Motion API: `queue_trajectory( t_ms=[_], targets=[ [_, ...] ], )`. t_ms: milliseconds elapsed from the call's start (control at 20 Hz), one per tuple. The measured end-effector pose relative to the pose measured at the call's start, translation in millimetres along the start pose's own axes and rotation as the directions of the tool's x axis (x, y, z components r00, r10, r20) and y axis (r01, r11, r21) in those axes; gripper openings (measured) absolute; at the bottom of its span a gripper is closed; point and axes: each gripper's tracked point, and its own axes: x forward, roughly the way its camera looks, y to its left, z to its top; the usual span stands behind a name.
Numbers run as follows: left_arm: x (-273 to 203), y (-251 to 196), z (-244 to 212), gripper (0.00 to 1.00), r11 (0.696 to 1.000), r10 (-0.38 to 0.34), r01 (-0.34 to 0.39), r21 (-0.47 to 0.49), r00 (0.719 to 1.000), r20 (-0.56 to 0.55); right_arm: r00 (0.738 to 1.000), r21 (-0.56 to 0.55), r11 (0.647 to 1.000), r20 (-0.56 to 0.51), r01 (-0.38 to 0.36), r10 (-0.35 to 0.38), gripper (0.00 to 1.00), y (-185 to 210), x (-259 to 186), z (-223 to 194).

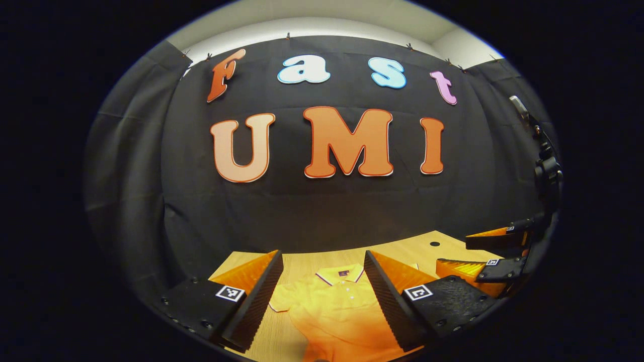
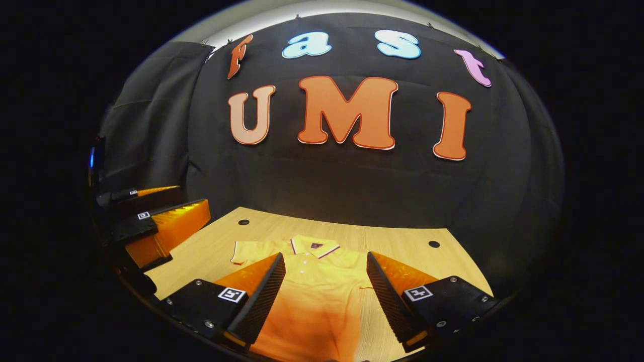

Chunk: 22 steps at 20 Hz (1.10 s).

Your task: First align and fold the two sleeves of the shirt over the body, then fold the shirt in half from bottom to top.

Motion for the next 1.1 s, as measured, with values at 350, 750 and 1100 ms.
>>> queue_trajectory(
  t_ms=[350, 750, 1100],
  targets=[
    [5.8, 5.7, 4.8, 0.99, 0.999, 0.033, -0.033, -0.003, 0.999, 0.029, 0.999, 0.046, 0.998, 0.021, 0.046, -0.047, 0.98, -18.4, 13.4, -5.1],
    [-1.4, 9.0, 14.9, 0.99, 0.997, 0.070, -0.073, 0.038, 0.995, 0.066, 0.996, 0.064, 0.994, -0.026, 0.085, -0.083, 0.98, -50.4, 42.3, -16.8],
    [-12.1, 21.7, 22.7, 0.99, 0.985, 0.152, -0.158, 0.063, 0.984, 0.092, 0.990, 0.050, 0.992, -0.092, 0.112, -0.107, 0.98, -82.4, 84.9, -33.5]
  ],
)
